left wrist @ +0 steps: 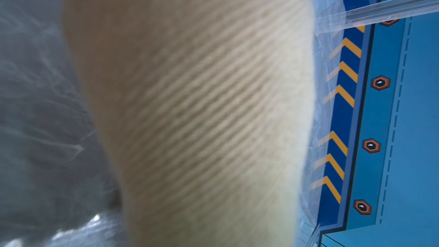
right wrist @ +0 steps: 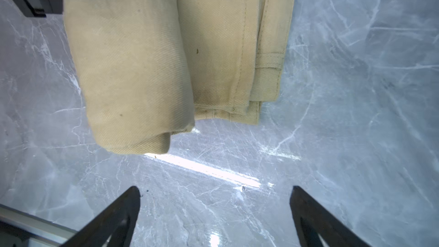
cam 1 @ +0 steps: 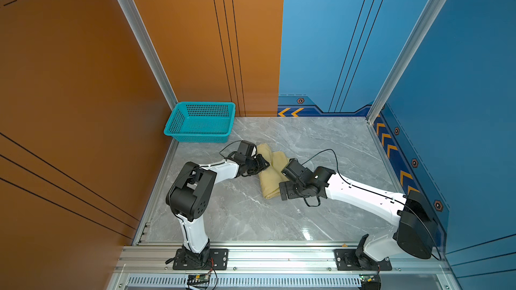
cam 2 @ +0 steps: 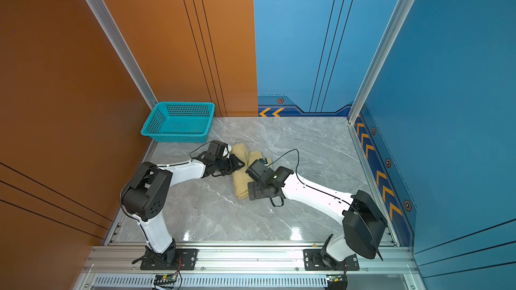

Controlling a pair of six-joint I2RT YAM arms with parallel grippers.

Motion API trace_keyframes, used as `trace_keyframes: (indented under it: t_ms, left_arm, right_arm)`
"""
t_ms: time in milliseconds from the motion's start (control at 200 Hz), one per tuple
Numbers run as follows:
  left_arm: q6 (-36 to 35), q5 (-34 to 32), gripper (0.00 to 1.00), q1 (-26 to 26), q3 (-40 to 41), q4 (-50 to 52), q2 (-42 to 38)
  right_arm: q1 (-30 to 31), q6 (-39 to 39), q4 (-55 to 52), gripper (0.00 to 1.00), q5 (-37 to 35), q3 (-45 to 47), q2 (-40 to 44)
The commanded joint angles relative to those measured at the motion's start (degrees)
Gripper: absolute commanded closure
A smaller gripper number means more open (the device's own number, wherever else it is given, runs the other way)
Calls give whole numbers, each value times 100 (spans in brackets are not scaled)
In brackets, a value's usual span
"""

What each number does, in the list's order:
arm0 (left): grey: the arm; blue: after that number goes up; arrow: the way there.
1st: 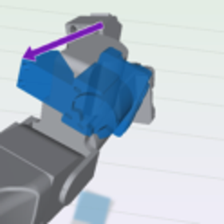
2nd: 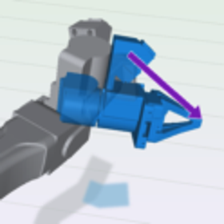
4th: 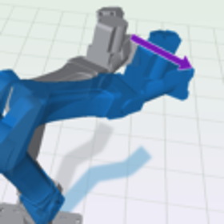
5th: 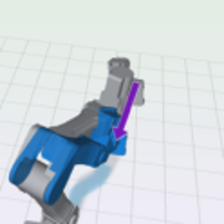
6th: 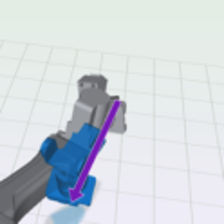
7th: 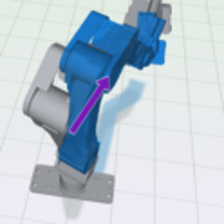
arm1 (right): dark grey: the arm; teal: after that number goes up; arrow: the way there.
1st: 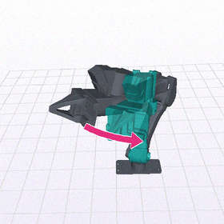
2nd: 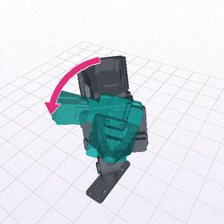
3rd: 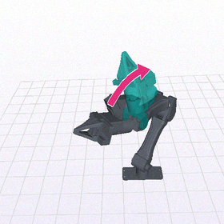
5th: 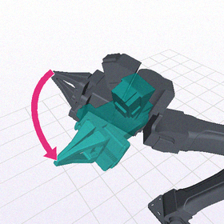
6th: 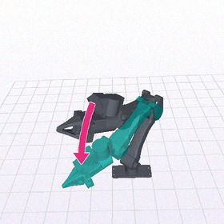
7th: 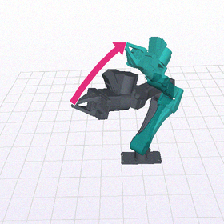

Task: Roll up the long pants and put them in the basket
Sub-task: Roll the long pant at the center of the board.

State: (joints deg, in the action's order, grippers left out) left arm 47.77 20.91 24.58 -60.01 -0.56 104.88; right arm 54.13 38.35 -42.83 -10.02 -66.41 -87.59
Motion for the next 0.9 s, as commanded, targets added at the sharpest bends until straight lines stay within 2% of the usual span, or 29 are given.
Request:
trace_keyframes:
  t_ms: [0,70,175,250,385,470,610,691,796,896]
  left_arm:
    - [-670,-461,100,98,-260,1585,-101]
    - [-862,-783,100,238,-403,1946,-67]
    - [-940,-541,100,312,-674,2283,190]
    - [-1066,-660,100,420,-918,2655,289]
    - [-1226,-685,100,555,-1382,3379,461]
    - [-1253,-643,100,598,-1545,3656,460]
    - [-1303,-471,100,616,-1689,3947,462]
    - [-1344,-374,100,618,-1733,4060,468]
    - [-1367,-313,100,614,-1718,4090,465]
    - [-1387,-272,100,603,-1664,4083,446]
  right_arm:
    - [409,-15,-410,0,-1261,-342,-121]
    - [760,80,-409,0,-1643,-443,-163]
    - [1309,144,-520,0,-2247,-709,-395]
    - [1653,247,-575,0,-2670,-832,-670]
    - [2101,545,-733,0,-3138,-1264,-1523]
    - [2345,882,-1150,0,-3603,-1848,-2258]
    - [2521,1557,-2382,0,-4482,-3232,-3637]
    - [2520,1726,-2872,0,-4682,-3990,-4184]
    - [2501,1598,-2973,0,-4814,-4388,-4571]
    - [2400,1705,-3210,0,-4944,-4393,-4794]
